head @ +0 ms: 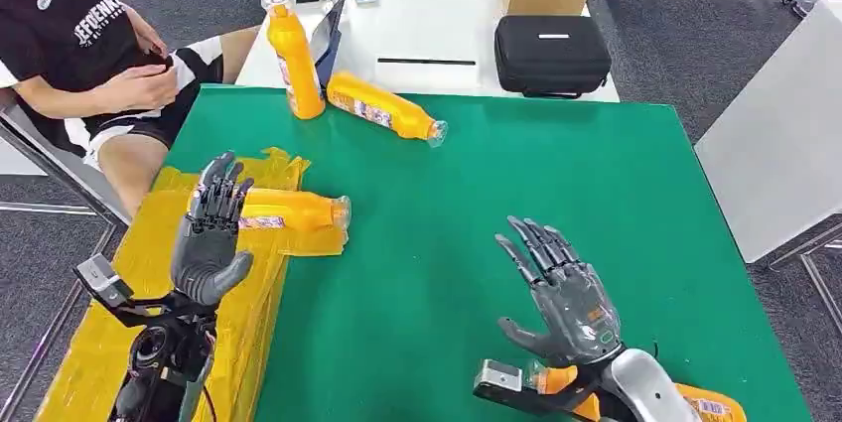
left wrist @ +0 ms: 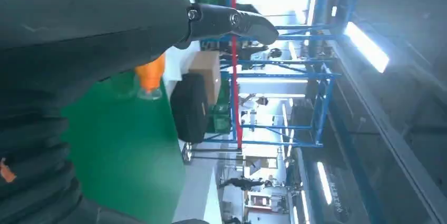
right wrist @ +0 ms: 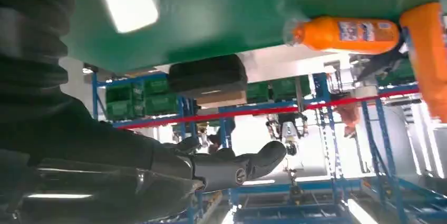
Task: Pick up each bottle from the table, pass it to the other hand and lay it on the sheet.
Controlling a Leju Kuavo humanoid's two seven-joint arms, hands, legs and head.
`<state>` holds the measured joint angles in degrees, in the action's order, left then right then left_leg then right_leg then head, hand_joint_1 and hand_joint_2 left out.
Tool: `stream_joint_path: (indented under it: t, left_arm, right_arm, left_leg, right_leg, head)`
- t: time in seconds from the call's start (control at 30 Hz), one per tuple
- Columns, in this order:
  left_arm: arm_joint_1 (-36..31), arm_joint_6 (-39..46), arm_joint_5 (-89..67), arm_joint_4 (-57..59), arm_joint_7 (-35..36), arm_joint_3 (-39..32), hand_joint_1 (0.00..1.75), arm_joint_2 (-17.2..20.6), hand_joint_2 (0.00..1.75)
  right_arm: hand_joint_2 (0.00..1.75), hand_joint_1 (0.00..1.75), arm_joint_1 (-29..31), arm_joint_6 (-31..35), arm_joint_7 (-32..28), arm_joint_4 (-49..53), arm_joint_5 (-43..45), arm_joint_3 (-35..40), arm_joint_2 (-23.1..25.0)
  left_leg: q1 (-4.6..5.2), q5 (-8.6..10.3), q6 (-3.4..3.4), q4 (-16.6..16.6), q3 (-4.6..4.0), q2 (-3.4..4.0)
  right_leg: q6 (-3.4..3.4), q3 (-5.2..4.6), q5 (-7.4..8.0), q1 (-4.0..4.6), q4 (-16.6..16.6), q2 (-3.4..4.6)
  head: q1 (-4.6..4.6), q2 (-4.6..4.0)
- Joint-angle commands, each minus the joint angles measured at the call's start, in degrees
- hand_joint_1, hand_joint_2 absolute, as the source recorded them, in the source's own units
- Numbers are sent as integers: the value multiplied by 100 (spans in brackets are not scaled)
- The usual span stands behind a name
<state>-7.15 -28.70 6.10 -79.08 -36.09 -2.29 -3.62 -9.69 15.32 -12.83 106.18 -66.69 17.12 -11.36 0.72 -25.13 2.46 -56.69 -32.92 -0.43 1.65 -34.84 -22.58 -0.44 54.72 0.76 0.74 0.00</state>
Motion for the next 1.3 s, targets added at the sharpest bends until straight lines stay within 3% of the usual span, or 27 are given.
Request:
stream_joint_path:
  t: [0.03,0.47,0.73,0.87,1.03,1.3]
  left_arm:
    - [-116,-7,130,768,42,23,0,-291,175]
    - [32,141,106,676,102,46,0,-313,175]
    - [-83,196,49,807,139,227,0,-345,175]
    - [-120,215,51,839,139,244,0,-359,175]
    - [-165,345,25,809,143,309,0,-342,175]
    - [-267,411,-5,934,149,380,0,-299,175]
  right_arm:
    - [175,0,-536,-5,-196,146,241,-567,31]
    - [175,0,-710,-222,-251,-606,164,-1518,687]
    - [175,0,-274,117,-478,-1686,-472,-1918,1062]
    - [175,0,-183,234,-518,-1846,-510,-1921,1120]
    - [175,0,216,867,-523,-2467,-686,-1896,1351]
    - [175,0,214,857,-634,-2400,-397,-1581,1297]
  left_leg:
    - [-7,-21,-23,7,49,-20]
    - [-8,-11,-16,8,29,0]
    - [-11,-12,-18,11,38,5]
    - [-11,-11,-18,10,36,13]
    - [-10,-8,-15,9,29,18]
    - [-7,-4,-12,6,20,10]
  right_leg:
    - [-5,56,-28,7,-6,-32]
    - [-5,33,-12,9,-10,-13]
    - [-6,42,-12,11,-15,-11]
    - [-6,38,-9,12,-13,-5]
    - [-5,30,-4,10,-13,2]
    - [-4,21,-6,7,-7,-5]
  head:
    - [-2,0]
    - [-2,0]
    - [-2,0]
    - [-2,0]
    - [-2,0]
    - [-2,0]
